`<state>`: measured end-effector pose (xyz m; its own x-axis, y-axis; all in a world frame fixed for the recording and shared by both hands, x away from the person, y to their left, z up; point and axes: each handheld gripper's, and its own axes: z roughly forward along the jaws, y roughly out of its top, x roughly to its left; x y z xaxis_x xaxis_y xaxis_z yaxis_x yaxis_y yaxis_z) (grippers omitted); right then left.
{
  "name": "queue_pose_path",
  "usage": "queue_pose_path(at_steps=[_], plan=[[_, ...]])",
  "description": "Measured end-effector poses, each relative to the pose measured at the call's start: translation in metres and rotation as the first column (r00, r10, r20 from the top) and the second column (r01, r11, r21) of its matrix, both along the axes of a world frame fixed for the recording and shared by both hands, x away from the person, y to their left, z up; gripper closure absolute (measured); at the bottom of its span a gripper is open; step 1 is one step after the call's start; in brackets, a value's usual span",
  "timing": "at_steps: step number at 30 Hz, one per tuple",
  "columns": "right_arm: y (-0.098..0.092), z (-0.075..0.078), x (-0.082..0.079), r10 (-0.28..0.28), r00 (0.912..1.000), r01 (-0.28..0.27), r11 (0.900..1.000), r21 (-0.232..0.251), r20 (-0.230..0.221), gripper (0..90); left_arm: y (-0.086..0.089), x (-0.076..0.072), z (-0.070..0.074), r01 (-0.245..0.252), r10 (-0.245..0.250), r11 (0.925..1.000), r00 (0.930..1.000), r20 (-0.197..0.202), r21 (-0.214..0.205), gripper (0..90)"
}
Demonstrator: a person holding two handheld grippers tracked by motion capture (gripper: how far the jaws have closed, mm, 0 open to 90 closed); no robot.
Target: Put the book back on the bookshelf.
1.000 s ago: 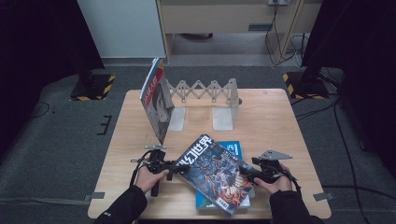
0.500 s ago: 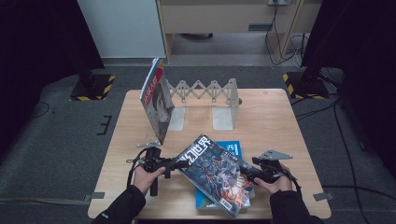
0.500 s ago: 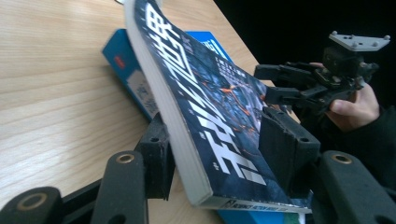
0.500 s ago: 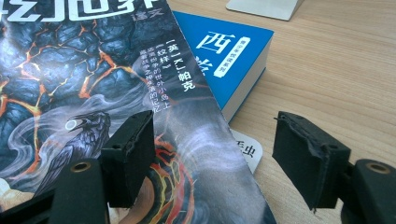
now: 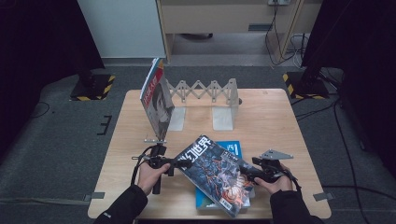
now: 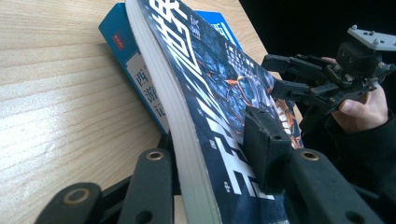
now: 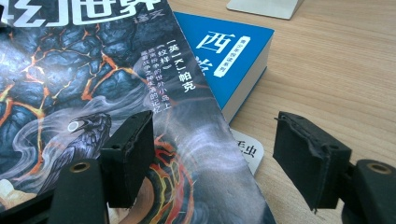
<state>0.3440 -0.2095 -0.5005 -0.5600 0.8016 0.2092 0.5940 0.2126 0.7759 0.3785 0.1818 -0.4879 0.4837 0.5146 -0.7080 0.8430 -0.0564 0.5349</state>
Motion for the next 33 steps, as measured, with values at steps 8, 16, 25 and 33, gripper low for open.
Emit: queue_pose_path(at_steps=[8,16,25,33], plan=[[-0.006,0.003,0.002,-0.018,0.9998,0.018,0.9998,-0.008,0.012,29.5,-0.002,-0.002,0.025,-0.048,0.048,0.9988,0.9988,0.01,0.006,70.6],[-0.027,0.004,0.007,-0.111,0.9933,0.112,0.9934,-0.024,0.03,26.5,0.003,0.003,0.047,-0.089,0.088,0.996,0.9952,0.042,0.006,74.3],[-0.047,-0.002,0.015,-0.179,0.9837,0.18,0.9794,-0.092,0.017,25.0,0.0,0.008,0.066,-0.102,0.105,0.9937,0.9929,0.057,-0.046,78.7],[-0.062,-0.008,0.02,-0.216,0.9764,0.213,0.9663,-0.144,-0.004,24.5,-0.001,0.009,0.086,-0.113,0.119,0.9913,0.9881,0.097,-0.068,81.3]])
